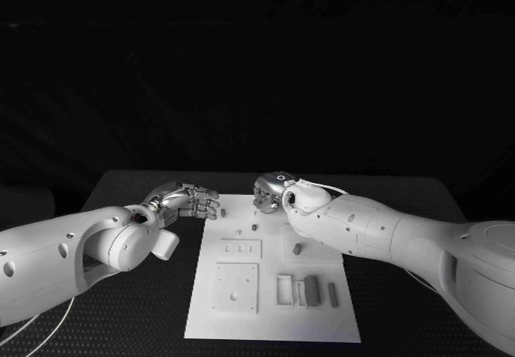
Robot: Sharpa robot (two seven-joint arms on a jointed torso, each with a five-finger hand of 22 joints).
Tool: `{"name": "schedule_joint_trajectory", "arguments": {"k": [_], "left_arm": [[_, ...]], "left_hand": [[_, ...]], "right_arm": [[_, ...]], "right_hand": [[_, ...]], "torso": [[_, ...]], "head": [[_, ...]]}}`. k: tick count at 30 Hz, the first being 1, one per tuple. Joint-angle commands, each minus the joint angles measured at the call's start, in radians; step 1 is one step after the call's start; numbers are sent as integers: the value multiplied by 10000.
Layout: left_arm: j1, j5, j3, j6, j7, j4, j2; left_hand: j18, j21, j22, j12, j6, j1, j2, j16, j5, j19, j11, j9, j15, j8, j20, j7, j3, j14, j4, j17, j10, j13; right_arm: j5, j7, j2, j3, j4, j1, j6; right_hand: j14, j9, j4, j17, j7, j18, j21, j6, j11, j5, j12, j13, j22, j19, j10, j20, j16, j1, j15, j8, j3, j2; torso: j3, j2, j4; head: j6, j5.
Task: Assemble the parts on the task board
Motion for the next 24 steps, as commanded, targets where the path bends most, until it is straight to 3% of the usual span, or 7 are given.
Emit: {"name": "schedule_joint_trajectory", "arguments": {"k": [1, 9, 12, 13, 14, 18, 24], "left_arm": [[16, 34, 7, 46, 48, -2, 10], [16, 34, 7, 58, 45, -10, 8], [17, 34, 7, 120, 52, -24, -2], [17, 34, 7, 114, 59, -29, -8], [17, 34, 7, 108, 64, -34, -11], [19, 34, 7, 72, 92, -39, -35], [61, 34, 8, 35, 111, -53, -92]], "left_hand": [[188, -42, 12, -60, 8, -35, -62, -47, 2, 25, 24, -9, 64, -59, 47, 63, -5, 26, 13, 9, 55, -12], [188, -46, 13, -68, 3, -38, -68, -53, 2, 24, 27, -13, 65, -62, 47, 65, -8, 26, 15, 12, 52, -13], [190, -47, 15, -73, 6, -30, -49, -56, 3, 26, 26, -14, 64, -60, 47, 53, 0, 28, 17, 16, 56, -13], [190, -49, 16, -76, 12, -20, -35, -59, 4, 26, 25, -14, 63, -57, 46, 38, 8, 30, 16, 19, 60, -13], [192, -51, 17, -80, 17, -9, -19, -61, 6, 26, 25, -14, 62, -54, 44, 31, 17, 31, 14, 21, 62, -13], [192, -53, 18, -83, 18, -3, -14, -63, 7, 26, 25, -15, 61, -54, 45, 27, 20, 31, 12, 23, 63, -13], [187, -57, 19, -87, 21, -16, -29, -68, 3, 24, 25, -17, 62, -53, 49, 20, 9, 32, 14, 27, 71, -12]], "right_arm": [[69, 63, 7, -9, 25, -17, -63], [360, 79, -40, -9, 46, -16, -308], [590, 219, -76, -9, 39, -16, -401], [639, 248, -100, -9, 49, -15, -435], [694, 283, -131, -9, 73, -15, -490], [883, 487, -303, -6, 260, -8, -703], [1601, 1137, -784, 20, 829, 31, -1273]], "right_hand": [[-58, -3, 62, -22, 19, 465, -58, -88, 141, -22, -62, 10, 199, -60, -248, 11, 55, 8, 57, -68, 23, -143], [-196, -37, 110, -66, 131, 465, -101, -360, 219, -22, -173, 15, 194, -131, -457, 50, 60, 54, 132, -199, 24, -249], [-542, -224, 262, -147, 399, 459, -265, -1109, 417, -16, -373, -86, 175, -402, -962, 173, -58, -89, 316, -593, -7, -595], [-585, -243, 284, -158, 393, 456, -289, -1190, 438, -17, -378, -110, 171, -437, -1029, 190, -77, -111, 349, -632, -9, -630], [-692, -307, 386, -187, 248, 448, -355, -1474, 538, -20, -371, -196, 166, -535, -1262, 246, -111, -229, 433, -761, -38, -775], [-808, -348, 554, -220, 155, 465, -410, -1702, 588, -32, -328, -300, 185, -627, -1404, 321, -88, -322, 495, -813, -72, -954], [-843, -327, 647, -235, 121, 465, -412, -1676, 562, -37, -269, -332, 202, -647, -1343, 340, -31, -352, 474, -732, -125, -976]], "torso": [[2, 4, -4], [4, 7, -4], [2, 7, -7], [2, 7, -5], [6, 7, -5], [15, 10, -12], [8, 6, -23]], "head": [[-9, 1], [3, 0], [9, -8], [15, -6], [19, -1], [28, 6], [97, -27]]}}
